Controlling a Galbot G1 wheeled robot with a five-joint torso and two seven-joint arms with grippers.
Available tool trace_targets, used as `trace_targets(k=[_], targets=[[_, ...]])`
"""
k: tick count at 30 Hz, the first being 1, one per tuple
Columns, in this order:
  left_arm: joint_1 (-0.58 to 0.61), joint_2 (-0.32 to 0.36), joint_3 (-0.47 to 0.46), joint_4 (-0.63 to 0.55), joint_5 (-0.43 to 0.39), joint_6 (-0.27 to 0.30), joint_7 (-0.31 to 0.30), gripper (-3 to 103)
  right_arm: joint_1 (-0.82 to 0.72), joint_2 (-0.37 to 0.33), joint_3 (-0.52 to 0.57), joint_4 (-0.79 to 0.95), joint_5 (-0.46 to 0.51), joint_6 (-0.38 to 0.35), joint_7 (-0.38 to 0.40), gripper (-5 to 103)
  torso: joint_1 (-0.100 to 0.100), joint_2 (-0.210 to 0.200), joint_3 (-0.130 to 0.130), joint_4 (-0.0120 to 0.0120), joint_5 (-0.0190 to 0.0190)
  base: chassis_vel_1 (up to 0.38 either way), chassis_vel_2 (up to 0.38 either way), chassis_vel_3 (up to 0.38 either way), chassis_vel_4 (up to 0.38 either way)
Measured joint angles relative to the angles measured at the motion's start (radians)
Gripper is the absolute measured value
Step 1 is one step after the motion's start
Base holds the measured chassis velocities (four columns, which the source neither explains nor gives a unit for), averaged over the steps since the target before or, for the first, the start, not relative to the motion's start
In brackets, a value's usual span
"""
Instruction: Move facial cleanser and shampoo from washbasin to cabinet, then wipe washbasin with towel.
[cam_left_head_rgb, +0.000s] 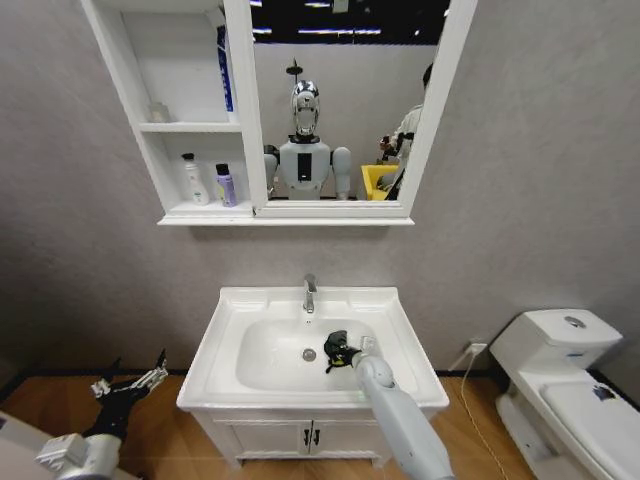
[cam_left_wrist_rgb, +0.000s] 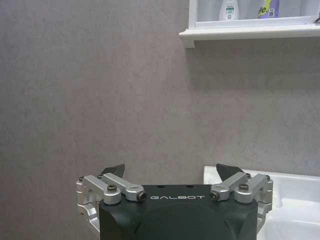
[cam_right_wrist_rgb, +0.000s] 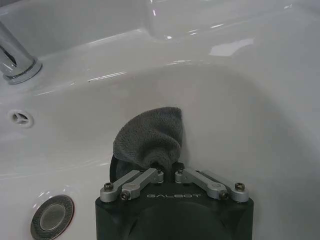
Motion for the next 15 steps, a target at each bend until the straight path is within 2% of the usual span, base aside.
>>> trace_targets(k=[6,9,10,12,15], targets=[[0.0,0.0,0.0,0.0,0.0,0.0,0.0,100,-0.022,-0.026,0.027,0.077,-0.031,0.024,0.027,5,0.0,0.0,0.0,-0.001,-0.0003,0.0,0.0,0.0,0.0],[0.0,0.0,0.0,0.0,0.0,0.0,0.0,100,-0.024,-0.052,0.034,0.136,-0.083,0.089,0.023,5,0.0,0.0,0.0,-0.0015,-0.0005,0.0,0.0,0.0,0.0],[0.0,0.0,0.0,0.0,0.0,0.0,0.0,100,-0.024,-0.052,0.034,0.136,-0.083,0.089,0.023,5,0.0,0.0,0.0,-0.0015,-0.0005,0.0,0.0,0.0,0.0],[0.0,0.0,0.0,0.0,0.0,0.0,0.0,100,-0.019,-0.073,0.042,0.168,-0.129,0.171,-0.042,5,0.0,0.0,0.0,-0.001,-0.0006,0.0,0.0,0.0,0.0],[0.0,0.0,0.0,0.0,0.0,0.0,0.0,100,-0.012,-0.089,0.056,0.179,-0.184,0.213,-0.085,5,0.0,0.0,0.0,-0.0009,-0.0006,0.0,0.0,0.0,0.0]])
